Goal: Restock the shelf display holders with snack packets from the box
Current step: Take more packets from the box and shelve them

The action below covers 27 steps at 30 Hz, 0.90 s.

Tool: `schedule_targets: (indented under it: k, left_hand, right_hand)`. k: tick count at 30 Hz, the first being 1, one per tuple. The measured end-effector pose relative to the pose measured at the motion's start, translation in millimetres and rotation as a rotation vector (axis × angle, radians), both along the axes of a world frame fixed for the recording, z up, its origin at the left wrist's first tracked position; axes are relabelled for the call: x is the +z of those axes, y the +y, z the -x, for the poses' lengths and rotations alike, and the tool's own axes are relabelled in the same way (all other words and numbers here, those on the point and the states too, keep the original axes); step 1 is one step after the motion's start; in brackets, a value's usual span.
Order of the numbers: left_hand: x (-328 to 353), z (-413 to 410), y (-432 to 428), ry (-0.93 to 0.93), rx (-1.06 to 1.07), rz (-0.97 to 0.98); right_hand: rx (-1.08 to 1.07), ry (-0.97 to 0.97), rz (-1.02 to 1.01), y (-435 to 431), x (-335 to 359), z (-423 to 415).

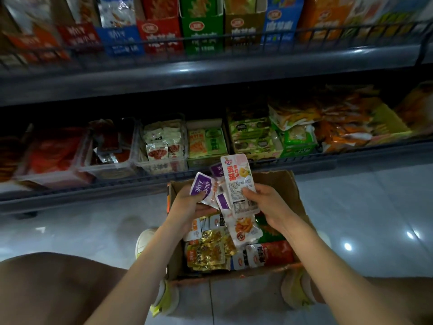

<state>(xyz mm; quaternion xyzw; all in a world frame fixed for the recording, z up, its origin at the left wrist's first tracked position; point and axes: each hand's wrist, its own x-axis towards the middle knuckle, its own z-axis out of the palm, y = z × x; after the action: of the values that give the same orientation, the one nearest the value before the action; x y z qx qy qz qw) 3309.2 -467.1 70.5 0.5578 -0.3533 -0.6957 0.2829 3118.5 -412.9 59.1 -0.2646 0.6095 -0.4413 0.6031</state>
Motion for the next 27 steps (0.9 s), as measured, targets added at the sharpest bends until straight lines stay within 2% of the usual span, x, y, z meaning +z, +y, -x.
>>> schedule_targets:
  k: [4,7,11,20,23,27]
  left_hand:
    - [5.2,-4.4,-2.6,-0.027,-0.079,0.039]
    - [12.5,-3.3,-0.5,-0.044,-0.184,0.106]
    - [16.9,1.3,2.6,-0.144,-0.242,0.191]
    - [15.7,-10.3,1.5,-0.143,-0.135,0.211]
    - [17.9,-17.3,-1.9,-0.165,-0.091,0.230]
    - [22.7,-15.3,-2.6,-0.131,-0.114,0.212]
  right_hand:
    - [-0.183,-0.086,-0.045,-4.1,7.4,-8.2]
    - [-0.224,-0.096,-0.054,-4.6,10.8,-12.9]
    - [-0.176,-0.106,-0.050,-2.7,18.9,-18.0]
    - [-0.161,-0.057,-0.012,3.6,37.2,-4.7]
    - [-0.053,-0.109,-0.049,12.4,40.2,-0.9]
    - [0.062,-0.066,-0.084,18.6,42.1,-14.6]
